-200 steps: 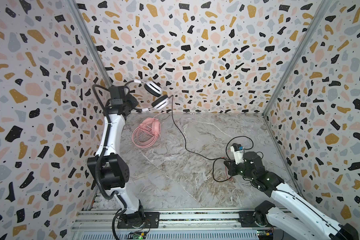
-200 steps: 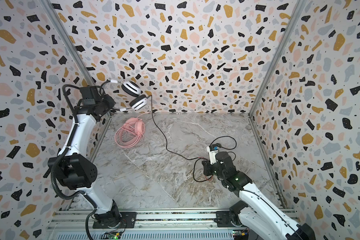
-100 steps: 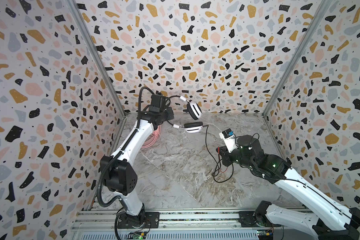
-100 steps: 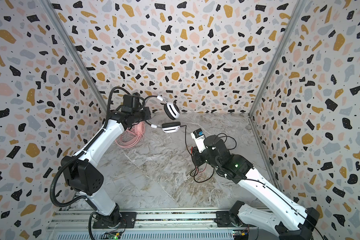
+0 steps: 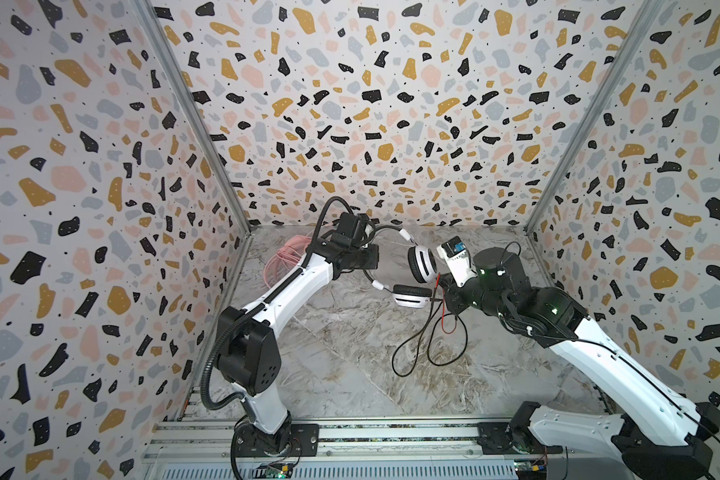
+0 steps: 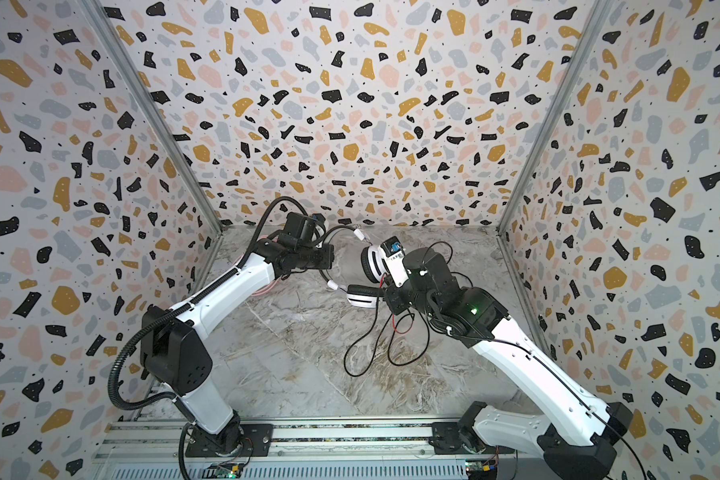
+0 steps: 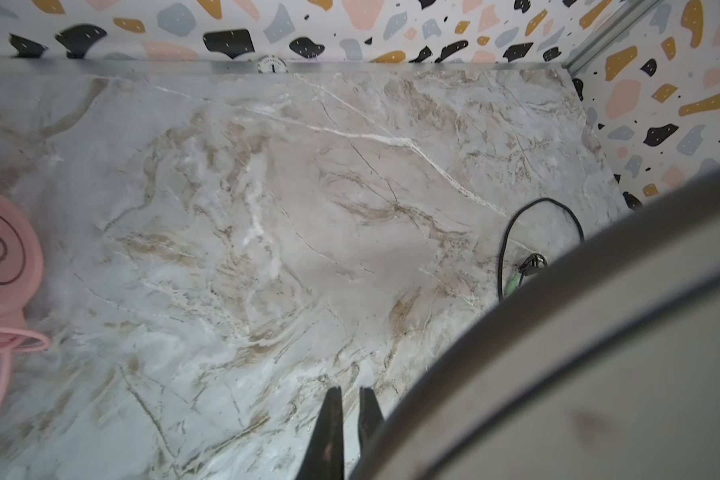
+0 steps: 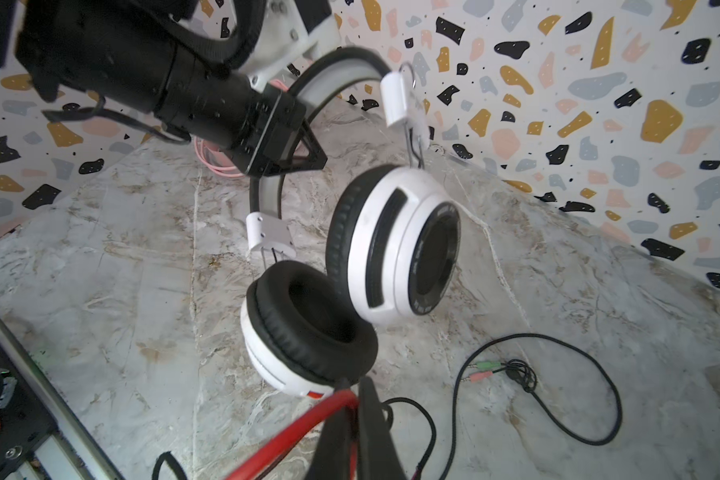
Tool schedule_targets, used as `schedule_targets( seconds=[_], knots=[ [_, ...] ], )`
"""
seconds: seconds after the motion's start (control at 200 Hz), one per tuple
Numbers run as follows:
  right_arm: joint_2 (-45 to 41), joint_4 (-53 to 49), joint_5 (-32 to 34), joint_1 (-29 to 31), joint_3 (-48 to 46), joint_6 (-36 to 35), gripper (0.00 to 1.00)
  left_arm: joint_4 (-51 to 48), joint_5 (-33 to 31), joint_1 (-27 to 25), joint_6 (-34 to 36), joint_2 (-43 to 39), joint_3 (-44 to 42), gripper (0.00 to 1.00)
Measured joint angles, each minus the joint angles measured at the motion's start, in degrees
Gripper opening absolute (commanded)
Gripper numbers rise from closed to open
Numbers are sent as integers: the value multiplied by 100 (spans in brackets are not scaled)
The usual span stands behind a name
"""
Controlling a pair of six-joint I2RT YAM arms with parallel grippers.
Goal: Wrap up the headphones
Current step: 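Pull the black cable with the right gripper away from the headset in the left gripper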
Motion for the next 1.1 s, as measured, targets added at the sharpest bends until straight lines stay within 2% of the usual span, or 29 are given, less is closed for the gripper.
schedule_targets(
  seconds=[0.225,0.395,0.561,0.841,1.101],
  knots=[
    [562,44,308,-179,586,-297,0,35,280,-409,68,199,-341,0],
    [964,52,354,-645,640,-352,0,35,426,-710,136,219,-387,0],
    [1036,85,310,-1298,640,-319,0,35,511,-758,186,210,-387,0],
    [914,505,-372,-2439,610,-149,0,35,511,-739,302,195,-387,0],
    [901,914,-938,-2975,448,-4,0,52,675,-739,323,186,-387,0]
  ],
)
